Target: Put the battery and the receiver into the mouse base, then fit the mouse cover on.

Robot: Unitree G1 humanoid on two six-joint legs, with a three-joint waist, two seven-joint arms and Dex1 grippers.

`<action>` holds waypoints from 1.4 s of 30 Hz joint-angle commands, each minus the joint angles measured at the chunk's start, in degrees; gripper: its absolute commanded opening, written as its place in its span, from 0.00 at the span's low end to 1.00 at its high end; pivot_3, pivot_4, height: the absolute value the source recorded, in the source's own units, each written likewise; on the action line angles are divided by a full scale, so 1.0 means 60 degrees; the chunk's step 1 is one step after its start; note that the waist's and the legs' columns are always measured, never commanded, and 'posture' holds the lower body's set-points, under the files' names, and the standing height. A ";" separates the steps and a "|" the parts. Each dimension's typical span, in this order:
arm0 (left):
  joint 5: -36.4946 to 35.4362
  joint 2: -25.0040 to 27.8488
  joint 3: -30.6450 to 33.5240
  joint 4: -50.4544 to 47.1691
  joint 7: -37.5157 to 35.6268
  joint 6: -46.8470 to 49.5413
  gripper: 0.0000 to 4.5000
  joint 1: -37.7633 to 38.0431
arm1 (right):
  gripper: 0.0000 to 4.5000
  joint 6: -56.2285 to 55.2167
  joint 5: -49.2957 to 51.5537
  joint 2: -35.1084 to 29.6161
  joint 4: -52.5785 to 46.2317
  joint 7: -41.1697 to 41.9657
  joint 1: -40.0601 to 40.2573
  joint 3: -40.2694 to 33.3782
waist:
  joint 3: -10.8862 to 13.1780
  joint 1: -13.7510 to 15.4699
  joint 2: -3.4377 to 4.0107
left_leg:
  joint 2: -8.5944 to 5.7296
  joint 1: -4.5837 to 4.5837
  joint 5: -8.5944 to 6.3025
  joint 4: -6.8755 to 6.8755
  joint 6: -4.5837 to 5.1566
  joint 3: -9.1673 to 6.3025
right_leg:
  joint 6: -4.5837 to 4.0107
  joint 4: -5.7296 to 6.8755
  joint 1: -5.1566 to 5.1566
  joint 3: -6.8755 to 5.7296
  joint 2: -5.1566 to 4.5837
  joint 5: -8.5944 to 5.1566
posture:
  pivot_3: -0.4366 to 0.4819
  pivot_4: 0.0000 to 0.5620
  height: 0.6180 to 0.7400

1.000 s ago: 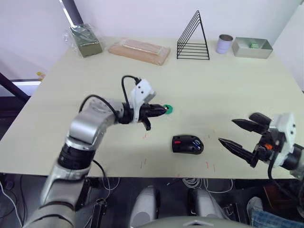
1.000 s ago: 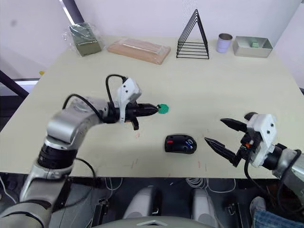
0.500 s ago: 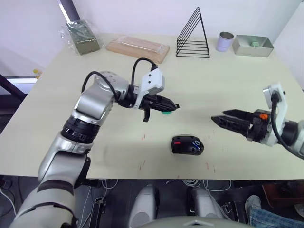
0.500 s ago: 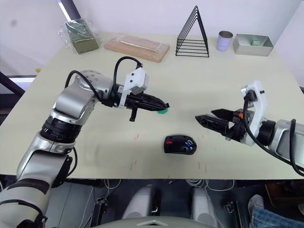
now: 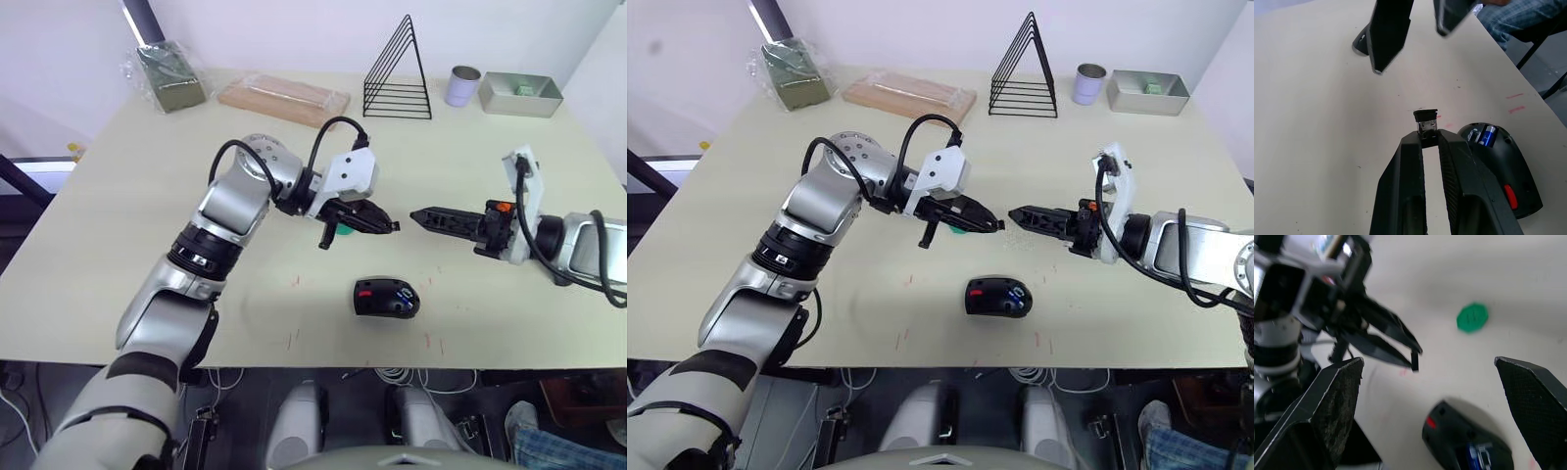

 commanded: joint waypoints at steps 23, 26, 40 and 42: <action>0.0877 -0.0476 -0.0302 0.0308 -0.0276 -0.0212 0.04 -0.0649 | 0.58 0.2470 0.0189 0.0757 0.3246 0.0058 -0.2790 0.1266 | 0.0000 -0.0011 0.0002 | 0.0004 -0.0003 -0.0008 -0.0001 0.0013 0.0007 | 0.0013 0.0005 -0.0009 0.0006 -0.0002 0.0008 | 0.48 0.27 1.00; 0.0876 -0.0522 -0.0287 0.0313 -0.0281 -0.0119 0.04 -0.0676 | 0.58 0.2437 0.0189 0.0832 0.3197 -0.0085 -0.2745 0.1200 | 0.0000 -0.0012 0.0002 | 0.0003 -0.0003 -0.0008 0.0000 0.0013 0.0009 | 0.0015 0.0006 -0.0009 0.0007 -0.0002 0.0009 | 0.48 0.27 1.00; 0.0959 -0.0549 -0.0269 0.0321 -0.0209 0.0108 0.04 -0.0796 | 0.35 0.2353 0.0189 0.0887 0.2850 -0.0090 -0.2496 0.1166 | 0.0000 -0.0012 0.0002 | 0.0004 -0.0003 -0.0008 -0.0001 0.0013 0.0007 | 0.0016 0.0006 -0.0009 0.0006 -0.0002 0.0009 | 0.48 0.27 1.00; 0.0961 -0.0538 -0.0268 0.0304 -0.0214 0.0121 0.04 -0.0798 | 0.35 0.2319 0.0189 0.0892 0.2830 -0.0149 -0.2469 0.1175 | 0.0000 -0.0016 0.0003 | 0.0004 -0.0003 -0.0008 -0.0001 0.0013 0.0008 | 0.0016 0.0006 -0.0009 0.0007 -0.0002 0.0009 | 0.48 0.27 1.00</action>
